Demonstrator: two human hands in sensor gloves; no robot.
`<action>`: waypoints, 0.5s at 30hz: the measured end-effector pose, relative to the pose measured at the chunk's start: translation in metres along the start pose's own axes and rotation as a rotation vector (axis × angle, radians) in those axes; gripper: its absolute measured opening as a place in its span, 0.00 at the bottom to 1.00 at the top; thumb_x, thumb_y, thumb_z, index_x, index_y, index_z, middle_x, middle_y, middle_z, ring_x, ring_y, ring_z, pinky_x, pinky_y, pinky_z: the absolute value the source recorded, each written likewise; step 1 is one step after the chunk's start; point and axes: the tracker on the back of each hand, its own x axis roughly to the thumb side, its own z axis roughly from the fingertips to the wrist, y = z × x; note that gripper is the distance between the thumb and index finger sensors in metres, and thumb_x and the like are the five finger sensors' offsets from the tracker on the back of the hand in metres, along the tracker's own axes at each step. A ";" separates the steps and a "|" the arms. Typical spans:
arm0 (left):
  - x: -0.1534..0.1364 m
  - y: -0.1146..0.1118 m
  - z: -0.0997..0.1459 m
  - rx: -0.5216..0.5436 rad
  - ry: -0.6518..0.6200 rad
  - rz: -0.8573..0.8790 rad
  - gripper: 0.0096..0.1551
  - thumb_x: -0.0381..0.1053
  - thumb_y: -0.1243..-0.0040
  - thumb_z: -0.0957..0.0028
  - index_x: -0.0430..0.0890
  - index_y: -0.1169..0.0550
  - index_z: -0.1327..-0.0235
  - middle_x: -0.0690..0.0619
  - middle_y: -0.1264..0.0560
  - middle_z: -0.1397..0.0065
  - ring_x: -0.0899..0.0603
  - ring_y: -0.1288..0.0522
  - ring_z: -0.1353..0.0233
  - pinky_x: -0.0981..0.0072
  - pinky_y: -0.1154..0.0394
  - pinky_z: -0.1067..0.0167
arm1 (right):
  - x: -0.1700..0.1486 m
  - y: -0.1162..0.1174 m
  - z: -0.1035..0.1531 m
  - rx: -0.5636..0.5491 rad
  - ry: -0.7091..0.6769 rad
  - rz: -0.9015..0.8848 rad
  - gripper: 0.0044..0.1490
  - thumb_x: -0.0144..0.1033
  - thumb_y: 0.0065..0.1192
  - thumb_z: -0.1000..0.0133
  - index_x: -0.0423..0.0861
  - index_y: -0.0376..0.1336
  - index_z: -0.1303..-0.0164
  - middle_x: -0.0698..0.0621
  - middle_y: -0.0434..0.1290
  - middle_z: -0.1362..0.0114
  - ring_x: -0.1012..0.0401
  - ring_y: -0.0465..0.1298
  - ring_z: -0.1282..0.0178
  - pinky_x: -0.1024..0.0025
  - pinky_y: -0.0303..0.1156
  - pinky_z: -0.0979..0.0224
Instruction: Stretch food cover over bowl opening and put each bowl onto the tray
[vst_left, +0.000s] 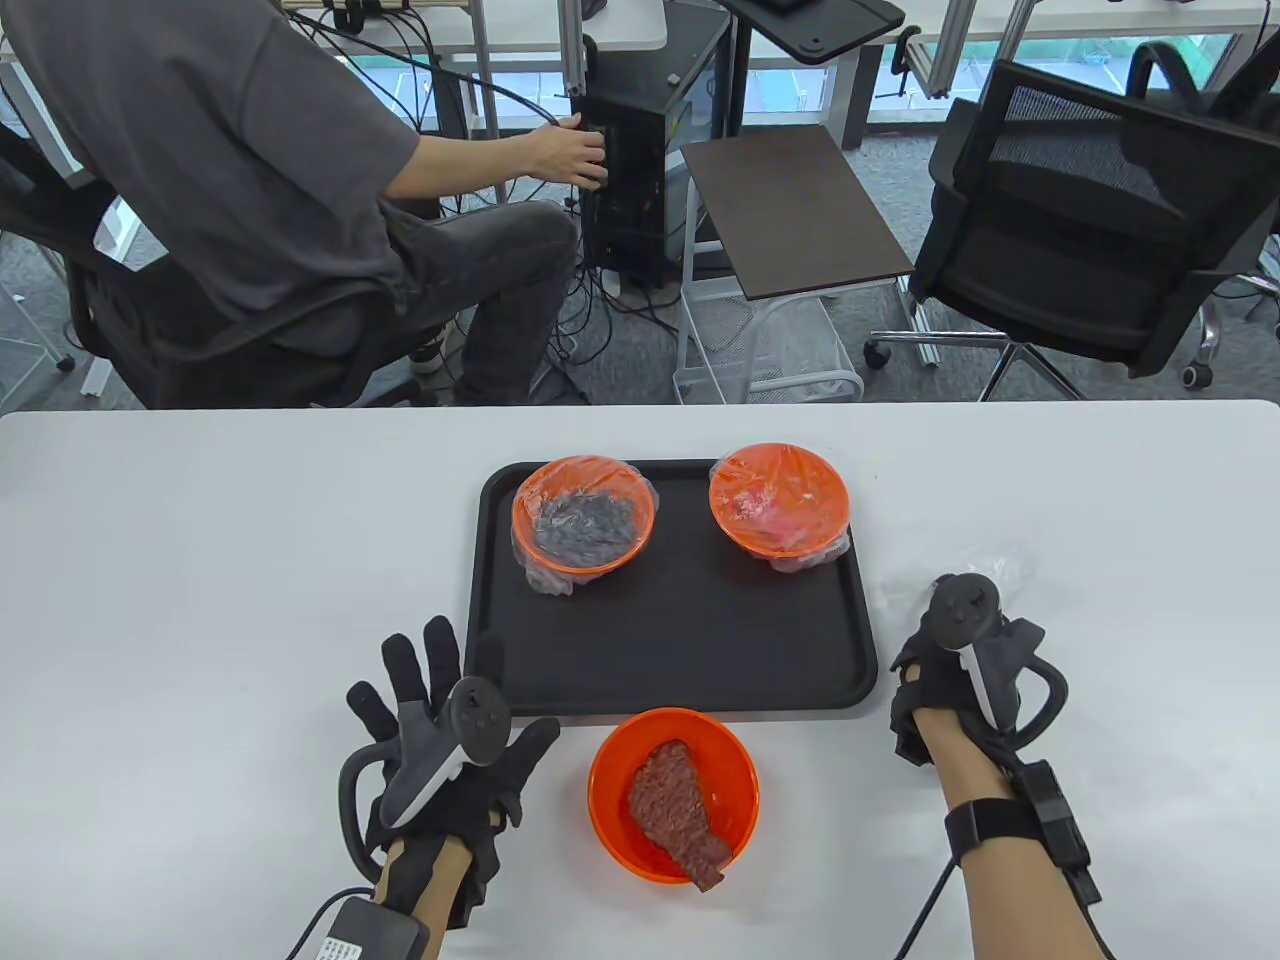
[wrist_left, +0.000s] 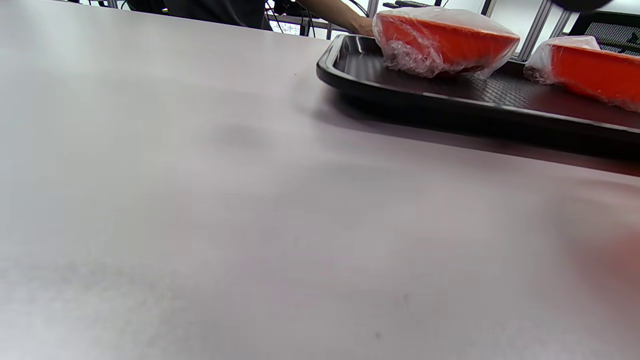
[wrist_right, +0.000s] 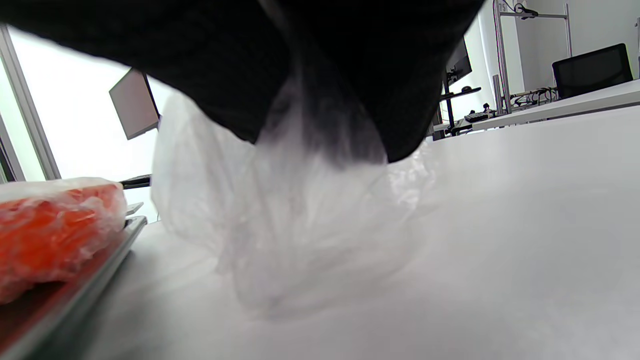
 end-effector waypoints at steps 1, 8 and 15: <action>0.000 0.000 0.000 0.001 0.002 0.003 0.58 0.89 0.62 0.56 0.70 0.67 0.20 0.57 0.78 0.15 0.38 0.83 0.17 0.31 0.79 0.30 | -0.001 -0.003 0.002 -0.009 -0.008 0.003 0.25 0.31 0.76 0.49 0.52 0.73 0.39 0.48 0.78 0.32 0.50 0.84 0.38 0.65 0.85 0.40; -0.004 -0.001 -0.001 -0.025 0.008 -0.012 0.58 0.90 0.64 0.57 0.70 0.68 0.21 0.58 0.81 0.17 0.40 0.85 0.18 0.32 0.81 0.32 | -0.001 -0.041 0.020 -0.076 -0.091 -0.004 0.25 0.31 0.77 0.51 0.49 0.73 0.42 0.46 0.79 0.38 0.50 0.87 0.45 0.66 0.88 0.47; -0.003 0.000 -0.002 -0.037 0.009 -0.012 0.58 0.91 0.66 0.57 0.70 0.69 0.21 0.58 0.82 0.17 0.41 0.86 0.19 0.32 0.82 0.33 | -0.001 -0.079 0.045 -0.128 -0.207 -0.102 0.25 0.31 0.77 0.51 0.49 0.74 0.43 0.46 0.79 0.39 0.50 0.87 0.45 0.65 0.88 0.48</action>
